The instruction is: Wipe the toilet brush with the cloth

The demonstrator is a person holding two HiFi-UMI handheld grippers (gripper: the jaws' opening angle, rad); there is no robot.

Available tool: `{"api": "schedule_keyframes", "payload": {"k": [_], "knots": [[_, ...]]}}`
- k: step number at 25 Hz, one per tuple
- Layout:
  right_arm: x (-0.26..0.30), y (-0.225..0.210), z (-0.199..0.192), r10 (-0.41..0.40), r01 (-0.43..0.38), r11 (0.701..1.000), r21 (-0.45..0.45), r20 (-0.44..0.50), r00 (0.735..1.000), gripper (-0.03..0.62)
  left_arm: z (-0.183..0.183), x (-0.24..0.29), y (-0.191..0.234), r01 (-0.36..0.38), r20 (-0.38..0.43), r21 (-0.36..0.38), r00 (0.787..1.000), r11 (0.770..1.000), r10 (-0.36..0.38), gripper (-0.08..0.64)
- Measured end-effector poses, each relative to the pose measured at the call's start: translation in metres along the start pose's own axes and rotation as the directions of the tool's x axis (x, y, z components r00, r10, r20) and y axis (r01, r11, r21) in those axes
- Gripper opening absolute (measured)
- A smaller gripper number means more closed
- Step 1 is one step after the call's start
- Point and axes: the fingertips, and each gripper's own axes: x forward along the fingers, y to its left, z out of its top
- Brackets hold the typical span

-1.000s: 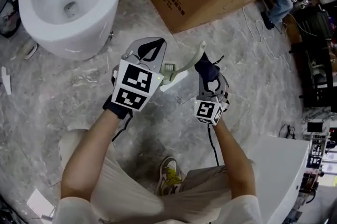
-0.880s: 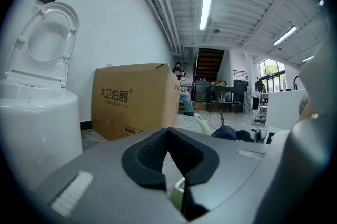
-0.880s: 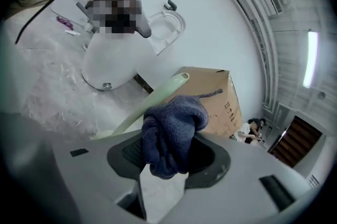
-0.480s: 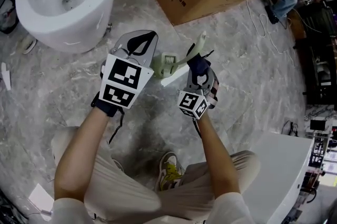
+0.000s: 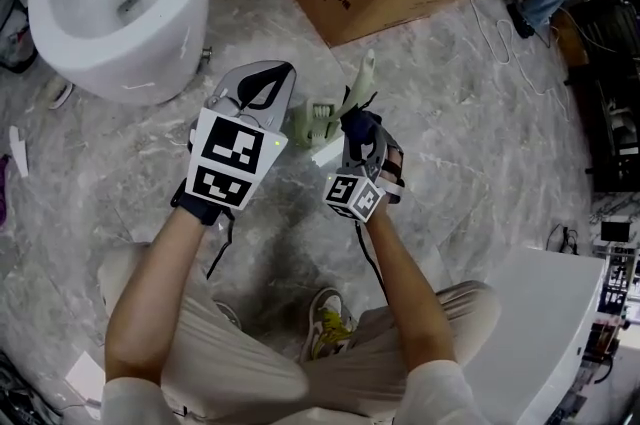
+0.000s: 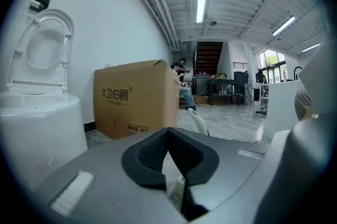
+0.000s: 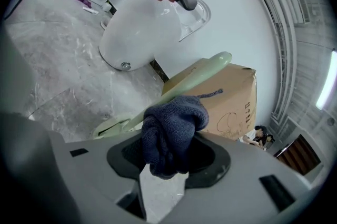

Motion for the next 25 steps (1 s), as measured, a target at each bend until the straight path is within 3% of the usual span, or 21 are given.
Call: {"api": "schedule_keyframes", "payload": {"k": [25], "knots": [[0.032,0.078,-0.029,0.202,-0.21,0.976,-0.056,-0.118,0.972,0.183,-0.014,-0.01,0.005,-0.015,-0.047,0.036,0.999,0.999,0.017,0.002]]}}
